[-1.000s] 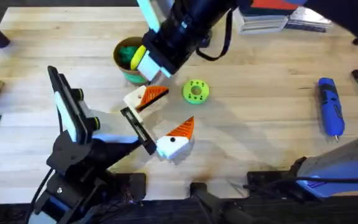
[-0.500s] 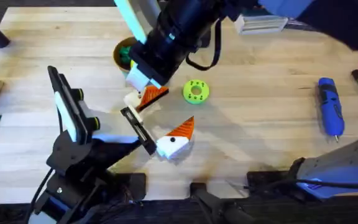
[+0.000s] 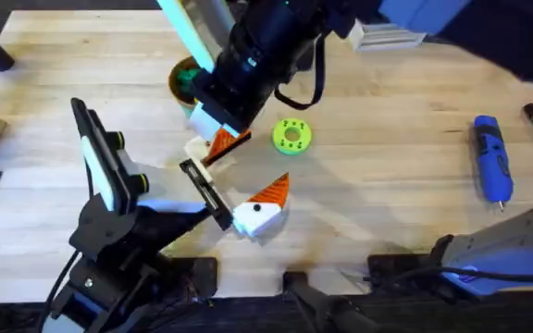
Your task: Pick up the gripper from the table and insert it into the empty holder that is missing its gripper. Then pick up a screw, insert it into the mounting hole, and use the screwdriver to tighten it. Finally, clean up the table by picking up the vegetable and placing it into the bucket.
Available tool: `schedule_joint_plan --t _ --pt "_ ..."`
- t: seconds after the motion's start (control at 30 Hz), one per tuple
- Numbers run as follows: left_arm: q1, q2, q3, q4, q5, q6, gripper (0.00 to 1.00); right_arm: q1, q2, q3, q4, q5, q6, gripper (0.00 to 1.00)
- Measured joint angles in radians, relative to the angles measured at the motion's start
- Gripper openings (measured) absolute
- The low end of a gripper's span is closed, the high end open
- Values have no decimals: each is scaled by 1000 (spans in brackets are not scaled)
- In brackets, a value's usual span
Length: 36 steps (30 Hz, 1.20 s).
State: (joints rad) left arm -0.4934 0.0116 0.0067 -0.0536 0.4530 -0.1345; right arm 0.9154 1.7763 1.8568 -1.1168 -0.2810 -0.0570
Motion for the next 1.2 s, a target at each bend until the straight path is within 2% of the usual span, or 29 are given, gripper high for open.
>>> schedule_joint_plan --t 0.23,1.2 --pt "0 2 0 -2 -1 -9 985 0 46 0 8 4 0 7" --pt "-2 1 0 0 4 -4 985 3 71 6 43 -1 5 7"
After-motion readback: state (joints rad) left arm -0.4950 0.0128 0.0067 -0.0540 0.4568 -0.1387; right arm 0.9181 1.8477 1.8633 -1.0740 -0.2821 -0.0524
